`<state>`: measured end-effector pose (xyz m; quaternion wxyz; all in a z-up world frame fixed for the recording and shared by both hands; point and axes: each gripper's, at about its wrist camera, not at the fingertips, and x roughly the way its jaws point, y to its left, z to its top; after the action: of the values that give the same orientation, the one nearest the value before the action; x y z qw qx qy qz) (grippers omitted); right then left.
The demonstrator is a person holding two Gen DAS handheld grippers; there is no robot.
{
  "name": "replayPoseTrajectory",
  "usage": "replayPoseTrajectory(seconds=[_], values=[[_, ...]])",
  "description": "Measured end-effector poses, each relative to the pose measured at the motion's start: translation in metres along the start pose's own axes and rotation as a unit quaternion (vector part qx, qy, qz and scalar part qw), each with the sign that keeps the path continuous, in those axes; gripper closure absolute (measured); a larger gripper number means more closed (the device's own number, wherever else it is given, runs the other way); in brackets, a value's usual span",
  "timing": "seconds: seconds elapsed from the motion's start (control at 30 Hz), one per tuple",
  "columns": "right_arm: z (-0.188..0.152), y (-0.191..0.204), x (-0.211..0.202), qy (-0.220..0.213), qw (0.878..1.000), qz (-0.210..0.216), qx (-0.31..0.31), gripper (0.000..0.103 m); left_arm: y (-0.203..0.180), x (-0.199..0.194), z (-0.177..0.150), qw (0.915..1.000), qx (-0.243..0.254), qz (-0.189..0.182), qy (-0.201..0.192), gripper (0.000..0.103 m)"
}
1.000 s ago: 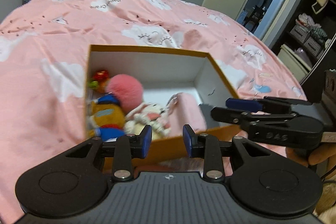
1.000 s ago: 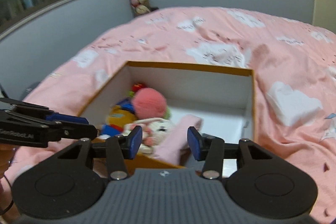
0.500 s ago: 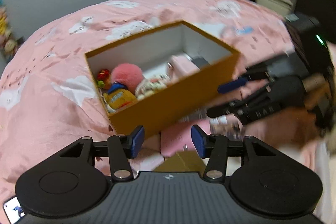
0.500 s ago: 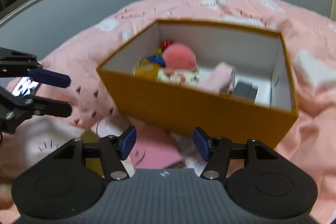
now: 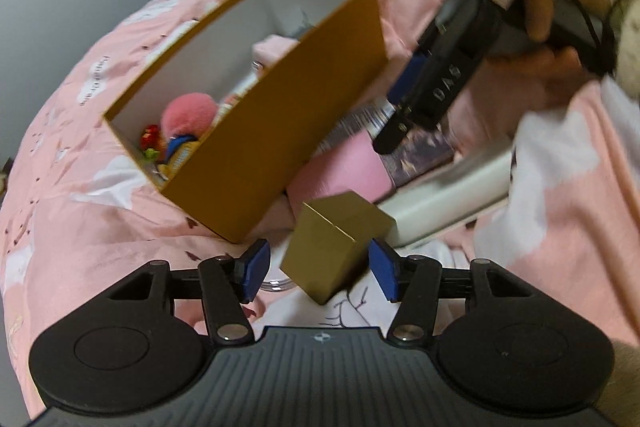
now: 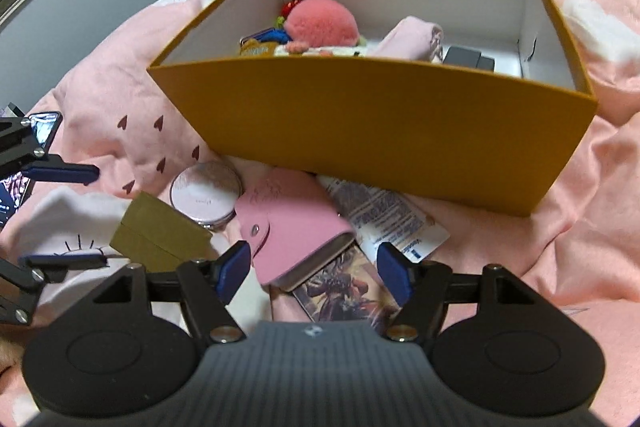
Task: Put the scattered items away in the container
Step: 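Withdraw both tools from the box toward the remaining items, then grasp the small olive-gold cube box with left tool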
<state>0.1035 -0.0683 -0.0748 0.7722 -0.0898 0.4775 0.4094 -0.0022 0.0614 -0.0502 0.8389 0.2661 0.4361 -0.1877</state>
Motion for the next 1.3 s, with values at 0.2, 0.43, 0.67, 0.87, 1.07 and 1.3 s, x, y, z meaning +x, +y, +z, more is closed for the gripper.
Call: replayPoseTrajectory(seconds=[0.2,0.43,0.67,0.87,1.07,1.3], values=[[-0.001,0.003,0.003,0.009,1.000,-0.002,-0.007,0.030,0.001,0.021,-0.001,0.9993,0.026,-0.016,0.022,0.038],[-0.001,0.002,0.008,0.017,1.000,-0.005,-0.011,0.028,0.006,0.027,-0.001,0.9993,0.008,-0.025,0.027,0.051],[-0.002,-0.002,0.012,0.023,1.000,-0.006,-0.004,0.028,0.011,0.026,-0.004,0.9984,-0.046,-0.014,0.031,0.066],[-0.006,-0.002,0.014,0.026,1.000,-0.009,-0.004,0.028,0.029,0.032,-0.008,0.9894,-0.141,-0.014,0.030,0.070],[-0.005,0.000,0.017,0.028,1.000,-0.012,-0.005,0.028,0.045,0.037,-0.010,0.9784,-0.204,-0.024,0.024,0.069],[-0.004,0.000,0.016,0.031,0.999,-0.012,-0.007,0.028,0.062,0.053,-0.006,0.9550,-0.293,-0.016,0.044,0.064]])
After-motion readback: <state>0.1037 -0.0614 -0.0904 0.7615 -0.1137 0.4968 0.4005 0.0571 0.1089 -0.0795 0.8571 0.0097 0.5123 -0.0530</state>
